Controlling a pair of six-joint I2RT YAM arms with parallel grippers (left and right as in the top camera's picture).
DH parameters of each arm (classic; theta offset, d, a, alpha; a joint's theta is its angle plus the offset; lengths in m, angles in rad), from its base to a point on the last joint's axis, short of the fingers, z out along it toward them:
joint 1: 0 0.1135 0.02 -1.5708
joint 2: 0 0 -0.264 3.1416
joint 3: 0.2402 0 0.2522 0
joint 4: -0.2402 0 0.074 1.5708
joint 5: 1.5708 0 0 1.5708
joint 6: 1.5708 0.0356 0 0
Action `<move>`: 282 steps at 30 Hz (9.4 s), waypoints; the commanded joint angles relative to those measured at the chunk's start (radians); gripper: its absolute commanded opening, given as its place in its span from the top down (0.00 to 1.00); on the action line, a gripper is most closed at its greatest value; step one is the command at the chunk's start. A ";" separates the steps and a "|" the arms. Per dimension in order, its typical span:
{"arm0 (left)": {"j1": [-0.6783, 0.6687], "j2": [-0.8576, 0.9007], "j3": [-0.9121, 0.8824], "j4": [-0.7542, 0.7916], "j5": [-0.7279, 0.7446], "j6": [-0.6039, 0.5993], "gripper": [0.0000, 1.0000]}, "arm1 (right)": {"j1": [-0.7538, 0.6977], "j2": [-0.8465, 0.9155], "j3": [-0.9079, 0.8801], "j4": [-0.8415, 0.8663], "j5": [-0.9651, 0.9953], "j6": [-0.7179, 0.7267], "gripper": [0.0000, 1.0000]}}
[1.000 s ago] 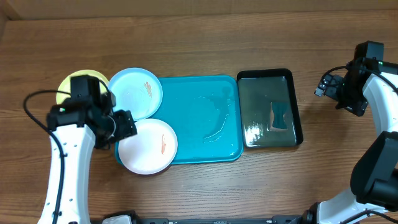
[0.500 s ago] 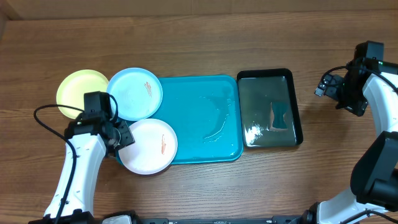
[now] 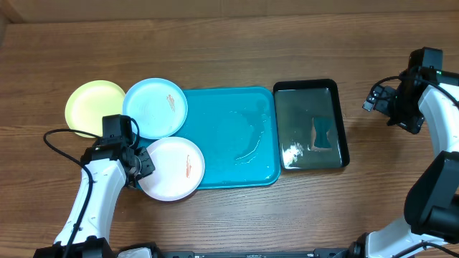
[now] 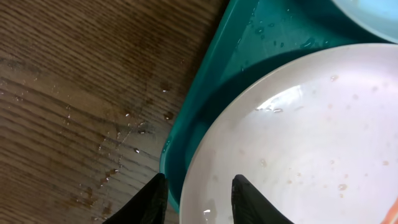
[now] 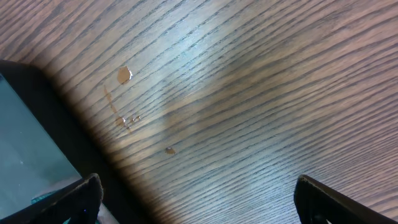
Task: Clean dirty plates on tray and stack at the side
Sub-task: 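Move the left gripper to the white plate's left rim and pinch it, then slide the white plate rightward to the tray center with the left gripper, then hold the white plate's rim steady with the left gripper, then reach the right gripper into the black basin and grasp the green sponge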
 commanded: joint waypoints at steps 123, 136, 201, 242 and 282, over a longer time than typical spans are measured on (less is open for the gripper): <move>-0.421 0.296 0.200 0.127 0.218 -0.283 0.61 | -0.005 -0.006 0.021 0.003 -0.005 0.004 0.00; -0.419 0.357 0.201 0.148 0.217 -0.282 0.77 | -0.005 -0.006 0.021 0.003 -0.005 0.004 0.00; -0.394 0.347 0.241 0.094 0.211 -0.263 0.96 | 0.000 -0.006 0.021 0.111 -0.481 0.073 0.00; -0.394 0.347 0.240 0.093 0.207 -0.263 0.96 | 0.399 -0.005 -0.222 0.171 -0.004 -0.080 0.38; -0.394 0.347 0.240 0.094 0.207 -0.263 0.96 | 0.399 -0.006 -0.261 0.240 -0.069 -0.008 0.96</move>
